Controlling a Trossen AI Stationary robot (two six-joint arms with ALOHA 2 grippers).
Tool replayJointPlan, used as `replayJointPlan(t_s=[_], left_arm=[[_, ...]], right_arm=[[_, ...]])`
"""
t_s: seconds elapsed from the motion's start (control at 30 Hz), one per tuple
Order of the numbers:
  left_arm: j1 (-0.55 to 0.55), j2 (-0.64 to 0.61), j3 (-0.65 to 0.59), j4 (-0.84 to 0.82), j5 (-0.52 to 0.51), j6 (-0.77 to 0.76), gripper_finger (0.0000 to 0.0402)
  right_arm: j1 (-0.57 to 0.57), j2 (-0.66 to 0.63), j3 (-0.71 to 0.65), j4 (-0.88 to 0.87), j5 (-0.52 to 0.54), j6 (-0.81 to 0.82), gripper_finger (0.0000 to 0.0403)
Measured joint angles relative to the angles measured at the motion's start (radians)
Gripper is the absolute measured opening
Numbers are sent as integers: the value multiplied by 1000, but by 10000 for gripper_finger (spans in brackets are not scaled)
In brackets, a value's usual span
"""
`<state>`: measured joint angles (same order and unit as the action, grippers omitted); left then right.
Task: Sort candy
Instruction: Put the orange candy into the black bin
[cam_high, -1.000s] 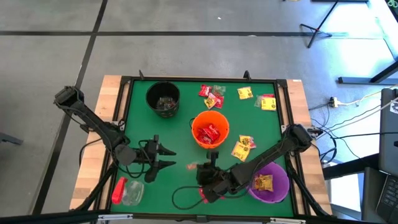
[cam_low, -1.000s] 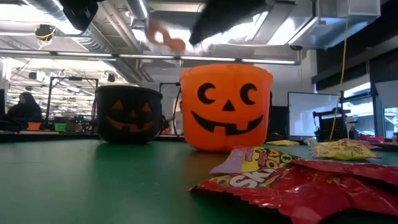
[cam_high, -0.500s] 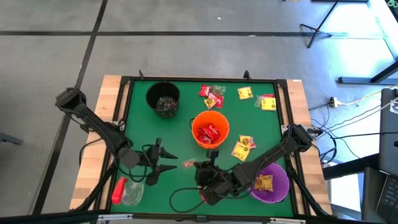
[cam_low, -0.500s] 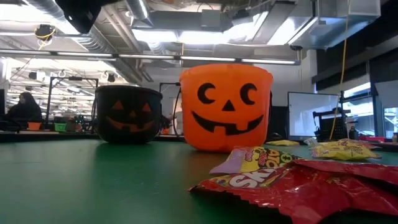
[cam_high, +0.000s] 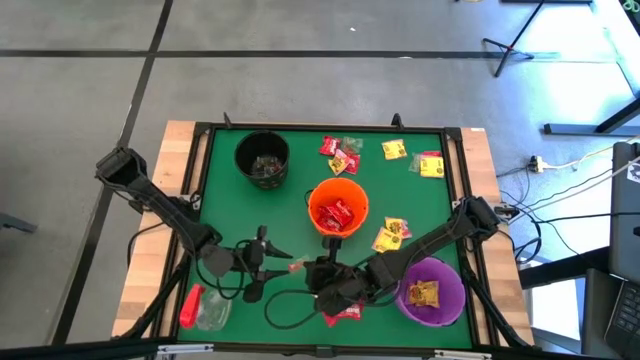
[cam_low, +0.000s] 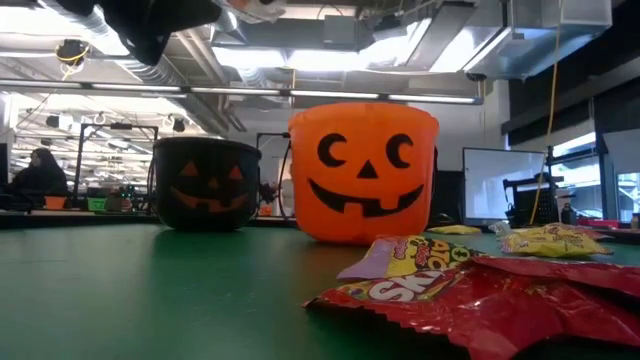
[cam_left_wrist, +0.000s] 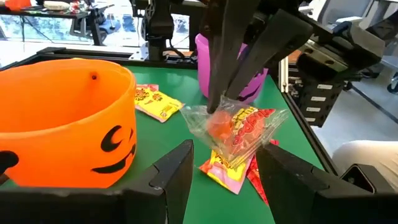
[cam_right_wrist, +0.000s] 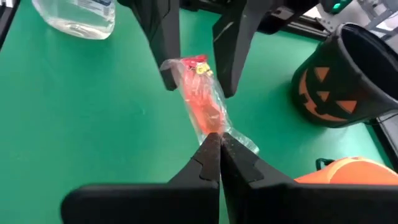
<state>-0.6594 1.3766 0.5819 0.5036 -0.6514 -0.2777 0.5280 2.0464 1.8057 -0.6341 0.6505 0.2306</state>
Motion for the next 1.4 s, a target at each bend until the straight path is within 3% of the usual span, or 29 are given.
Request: replayJointPlan(t_s=[0.3,0.47,0.73,1.03,1.17,1.4], left_arm=[[0,0,0,7,-38,2,160],[0,0,0,12,-34,26,118],[-10,0,0,149,64,170,11],[-11,0,0,156,55,183,0],[-11,0,0,155,35,183,0],[-12,0,0,140,-89,184,0]], right_arm=[[-6,0,0,12,-33,0,0],[-7,0,0,13,-33,0,0],[-6,0,0,31,-34,2,0],[-5,0,0,37,-20,0,6],[8,-5,-1,20,-33,-29,36],[74,-31,-1,-31,20,-22,131]])
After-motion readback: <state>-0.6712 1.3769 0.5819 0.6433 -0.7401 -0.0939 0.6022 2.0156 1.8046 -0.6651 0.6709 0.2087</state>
